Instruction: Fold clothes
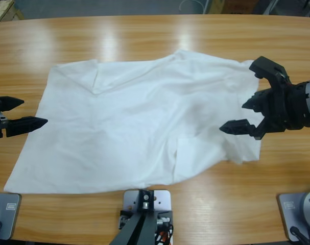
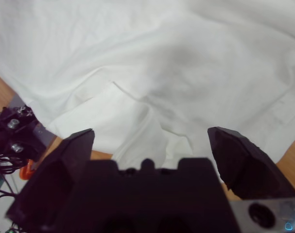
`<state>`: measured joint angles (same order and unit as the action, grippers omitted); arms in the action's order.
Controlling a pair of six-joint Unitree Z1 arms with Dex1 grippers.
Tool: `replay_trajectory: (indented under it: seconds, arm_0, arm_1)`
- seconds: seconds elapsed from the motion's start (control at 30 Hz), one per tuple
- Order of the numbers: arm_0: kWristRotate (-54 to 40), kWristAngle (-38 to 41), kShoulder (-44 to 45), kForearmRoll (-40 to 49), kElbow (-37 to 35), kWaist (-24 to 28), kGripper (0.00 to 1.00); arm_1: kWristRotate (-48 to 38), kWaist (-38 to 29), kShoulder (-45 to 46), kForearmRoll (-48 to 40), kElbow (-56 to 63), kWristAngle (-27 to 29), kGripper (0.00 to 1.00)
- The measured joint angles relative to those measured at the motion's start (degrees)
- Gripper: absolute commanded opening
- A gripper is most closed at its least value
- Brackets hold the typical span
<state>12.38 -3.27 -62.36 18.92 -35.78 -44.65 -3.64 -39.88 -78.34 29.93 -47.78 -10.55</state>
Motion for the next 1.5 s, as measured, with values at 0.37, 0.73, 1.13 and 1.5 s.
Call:
replay_trajectory:
  seconds: [0.37, 0.73, 1.13, 1.5]
  arm_0:
    - [0.00, 0.00, -0.11, 0.00, 0.00, 0.00, 0.908]
    - [7.98, 0.72, 1.33, 1.21, -0.77, 0.00, 0.808]
    - [31.27, 4.95, 18.95, 22.73, -2.41, 0.01, 0.614]
    - [16.50, 1.64, -8.86, 41.34, -23.21, 0.01, 0.628]
  arm_1:
    - [0.15, 0.00, 0.00, 0.00, 0.00, -0.06, 0.936]
    - [0.27, 0.00, -0.01, -0.15, 0.00, -0.98, 0.939]
    - [0.35, 0.00, -0.05, -0.19, -0.01, -1.94, 0.936]
    - [0.36, 0.00, -0.05, -0.19, -0.01, -2.07, 0.936]
